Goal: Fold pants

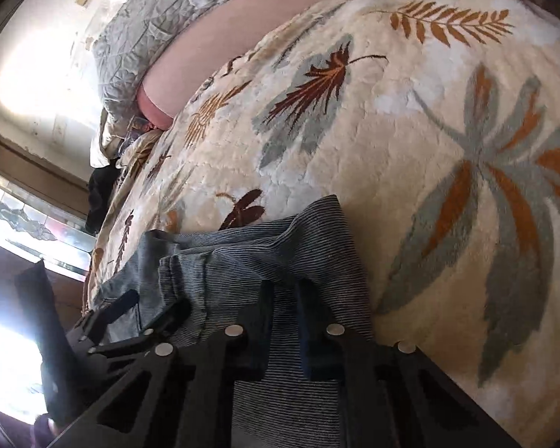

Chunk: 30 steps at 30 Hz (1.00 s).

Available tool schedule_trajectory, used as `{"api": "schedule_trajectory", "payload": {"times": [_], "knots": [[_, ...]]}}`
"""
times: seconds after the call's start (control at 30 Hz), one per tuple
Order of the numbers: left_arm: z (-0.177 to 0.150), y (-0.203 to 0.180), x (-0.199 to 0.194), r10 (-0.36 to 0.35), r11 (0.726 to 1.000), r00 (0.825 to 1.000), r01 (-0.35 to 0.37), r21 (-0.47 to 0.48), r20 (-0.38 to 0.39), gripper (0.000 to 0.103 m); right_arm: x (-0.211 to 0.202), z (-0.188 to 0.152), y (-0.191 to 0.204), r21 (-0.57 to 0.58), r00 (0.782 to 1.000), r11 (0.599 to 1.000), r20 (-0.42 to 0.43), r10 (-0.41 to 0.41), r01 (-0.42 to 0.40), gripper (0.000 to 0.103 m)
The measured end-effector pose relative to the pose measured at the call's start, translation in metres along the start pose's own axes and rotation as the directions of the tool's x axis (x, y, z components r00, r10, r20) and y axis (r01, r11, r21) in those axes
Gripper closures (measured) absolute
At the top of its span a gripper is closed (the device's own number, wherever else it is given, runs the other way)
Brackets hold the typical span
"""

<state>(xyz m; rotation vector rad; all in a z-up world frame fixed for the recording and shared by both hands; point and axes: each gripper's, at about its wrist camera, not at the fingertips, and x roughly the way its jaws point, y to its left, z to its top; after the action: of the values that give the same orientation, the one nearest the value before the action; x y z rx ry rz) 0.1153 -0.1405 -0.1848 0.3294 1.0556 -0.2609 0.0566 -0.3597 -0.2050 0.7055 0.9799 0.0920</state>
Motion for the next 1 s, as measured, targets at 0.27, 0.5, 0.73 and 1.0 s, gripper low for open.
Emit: {"api": "schedule_trajectory", "payload": {"times": [0.27,0.5,0.73,1.0], "knots": [[-0.038,0.019,-0.063,-0.037,0.999,0.998,0.036,0.018,0.051,0.000,-0.055,-0.025,0.027,-0.058,0.998,0.998,0.046,0.032,-0.029,0.086],[-0.090,0.008,-0.051,-0.036,0.999,0.999,0.036,0.020,0.034,0.000,-0.050,-0.079,0.048,-0.132,0.999,0.991,-0.043,0.007,-0.013,0.086],[-0.094,0.033,-0.077,-0.056,0.998,0.997,0.057,-0.023,0.047,0.000,-0.034,-0.094,0.051,-0.156,0.994,0.987,-0.099,-0.052,0.036,0.085],[-0.184,0.154,-0.140,0.061,0.972,0.979,-0.014,-0.233,0.196,0.000,-0.052,-0.119,0.095,-0.306,0.994,0.946,-0.064,0.090,-0.105,0.085]]}}
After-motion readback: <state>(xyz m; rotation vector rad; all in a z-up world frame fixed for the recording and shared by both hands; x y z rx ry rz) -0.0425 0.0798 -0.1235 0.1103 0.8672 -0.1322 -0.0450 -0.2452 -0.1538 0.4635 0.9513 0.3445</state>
